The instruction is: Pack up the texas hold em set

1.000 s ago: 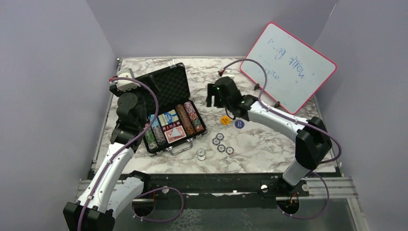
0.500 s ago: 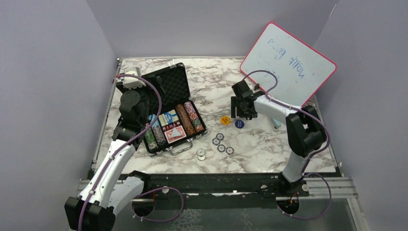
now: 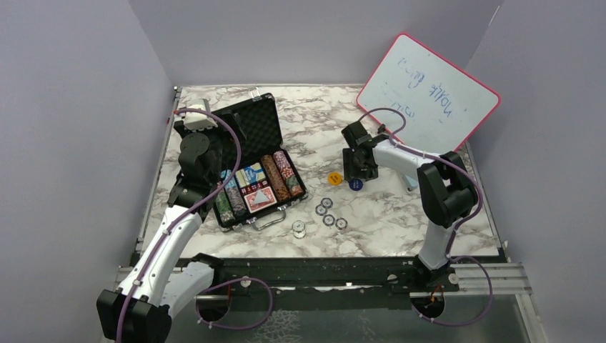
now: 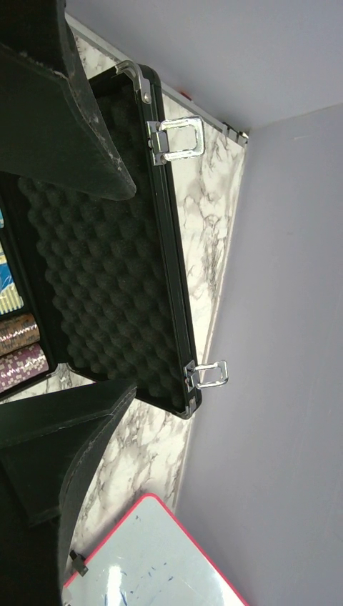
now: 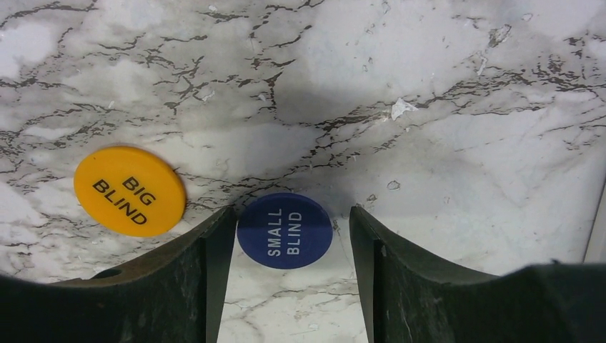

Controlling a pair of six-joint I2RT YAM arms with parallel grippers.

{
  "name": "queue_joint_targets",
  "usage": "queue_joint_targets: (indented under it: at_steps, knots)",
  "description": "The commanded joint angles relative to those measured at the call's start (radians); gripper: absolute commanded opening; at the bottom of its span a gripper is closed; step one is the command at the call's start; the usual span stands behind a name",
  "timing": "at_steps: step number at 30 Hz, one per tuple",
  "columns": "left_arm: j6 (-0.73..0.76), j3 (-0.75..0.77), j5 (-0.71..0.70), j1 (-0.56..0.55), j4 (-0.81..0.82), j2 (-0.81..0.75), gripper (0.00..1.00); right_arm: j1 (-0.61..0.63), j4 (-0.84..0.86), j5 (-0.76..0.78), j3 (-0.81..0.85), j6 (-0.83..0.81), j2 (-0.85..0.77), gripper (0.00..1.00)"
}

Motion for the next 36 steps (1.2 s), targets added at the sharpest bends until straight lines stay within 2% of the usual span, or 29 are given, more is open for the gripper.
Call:
queue_joint_targets:
  at_steps: [1, 6, 17, 24, 36]
  knots:
    - [0.004, 0.039, -0.013, 0.005, -0.008, -0.002, 0.98, 0.004, -0.043, -0.066, -0.024, -0.012, 0.001, 0.62]
    - [0.001, 0.040, -0.015, 0.004, -0.011, 0.002, 0.98, 0.004, -0.046, -0.089, -0.034, -0.006, 0.006, 0.62]
    - [0.001, 0.048, -0.019, 0.004, -0.023, 0.016, 0.98, 0.006, -0.044, -0.073, -0.076, 0.015, -0.011, 0.51]
    - [0.000, 0.047, -0.028, 0.004, -0.025, 0.016, 0.98, 0.008, -0.030, -0.068, -0.084, 0.016, -0.022, 0.50]
    - [-0.003, 0.047, -0.033, 0.005, -0.026, 0.018, 0.98, 0.043, -0.052, -0.055, -0.048, 0.033, -0.137, 0.50]
